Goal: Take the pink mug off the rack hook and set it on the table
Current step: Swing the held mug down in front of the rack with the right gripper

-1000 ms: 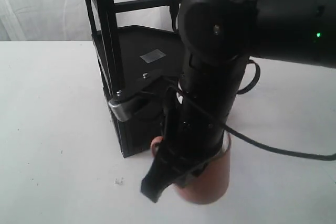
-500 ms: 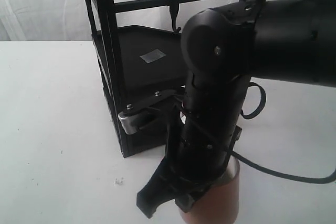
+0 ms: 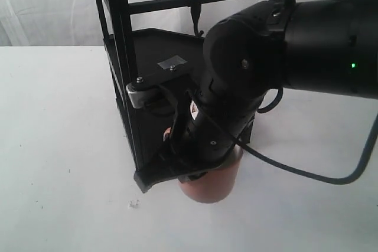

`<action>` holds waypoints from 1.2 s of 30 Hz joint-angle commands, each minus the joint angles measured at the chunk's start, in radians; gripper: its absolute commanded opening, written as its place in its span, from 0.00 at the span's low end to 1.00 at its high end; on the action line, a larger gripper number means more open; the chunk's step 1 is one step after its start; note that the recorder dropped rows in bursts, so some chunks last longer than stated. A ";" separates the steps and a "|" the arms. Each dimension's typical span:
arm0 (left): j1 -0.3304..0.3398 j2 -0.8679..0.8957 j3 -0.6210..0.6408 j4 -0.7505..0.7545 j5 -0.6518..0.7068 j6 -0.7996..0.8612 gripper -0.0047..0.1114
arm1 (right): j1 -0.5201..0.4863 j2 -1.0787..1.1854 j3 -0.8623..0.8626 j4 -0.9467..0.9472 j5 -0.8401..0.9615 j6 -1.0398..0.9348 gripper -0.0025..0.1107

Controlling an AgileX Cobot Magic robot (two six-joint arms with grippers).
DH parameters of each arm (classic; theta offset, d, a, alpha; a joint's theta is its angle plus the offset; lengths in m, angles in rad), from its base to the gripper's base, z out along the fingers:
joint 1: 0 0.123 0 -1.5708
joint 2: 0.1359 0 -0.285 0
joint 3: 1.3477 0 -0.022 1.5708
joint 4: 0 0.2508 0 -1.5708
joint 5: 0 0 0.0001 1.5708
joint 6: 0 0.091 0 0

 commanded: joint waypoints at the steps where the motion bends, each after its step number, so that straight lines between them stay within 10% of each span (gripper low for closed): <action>1: -0.008 -0.005 0.002 -0.004 -0.004 -0.001 0.04 | -0.001 -0.005 0.002 -0.045 0.006 0.086 0.02; 36: -0.008 -0.005 0.002 -0.004 -0.004 -0.001 0.04 | -0.012 0.108 0.019 -0.099 -0.035 -0.042 0.02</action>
